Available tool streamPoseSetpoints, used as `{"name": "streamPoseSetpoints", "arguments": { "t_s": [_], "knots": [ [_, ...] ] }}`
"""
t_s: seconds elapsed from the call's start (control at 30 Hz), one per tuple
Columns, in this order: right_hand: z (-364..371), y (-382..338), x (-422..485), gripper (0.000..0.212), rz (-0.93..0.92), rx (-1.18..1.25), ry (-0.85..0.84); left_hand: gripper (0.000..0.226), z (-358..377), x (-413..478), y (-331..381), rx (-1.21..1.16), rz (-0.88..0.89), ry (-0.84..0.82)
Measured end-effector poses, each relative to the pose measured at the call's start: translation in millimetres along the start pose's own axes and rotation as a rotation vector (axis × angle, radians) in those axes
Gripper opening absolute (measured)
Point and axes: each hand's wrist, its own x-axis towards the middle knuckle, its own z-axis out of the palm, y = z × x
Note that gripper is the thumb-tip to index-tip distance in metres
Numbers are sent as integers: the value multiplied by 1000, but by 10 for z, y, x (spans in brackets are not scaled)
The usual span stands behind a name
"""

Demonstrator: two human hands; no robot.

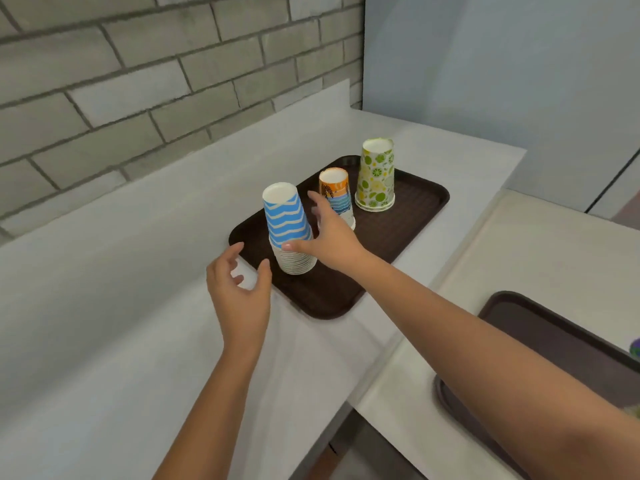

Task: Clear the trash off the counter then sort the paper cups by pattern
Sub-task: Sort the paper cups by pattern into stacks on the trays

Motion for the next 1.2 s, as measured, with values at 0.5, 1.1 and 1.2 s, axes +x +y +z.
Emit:
{"name": "streamPoseSetpoints", "arguments": {
  "t_s": [0.5,1.1,1.2],
  "knots": [
    [-1992,431,-2884,23,-183,-394,815,16,1009,-1839,1085,-304,241,-665],
    [-2850,1681,-3874,83,191,84,666,90,1822,-3209,1468,52,201,-880],
    [-2920,1752,-3831,82,204,91,600,94,2067,-3057,1492,57,168,-849]
  ]
}}
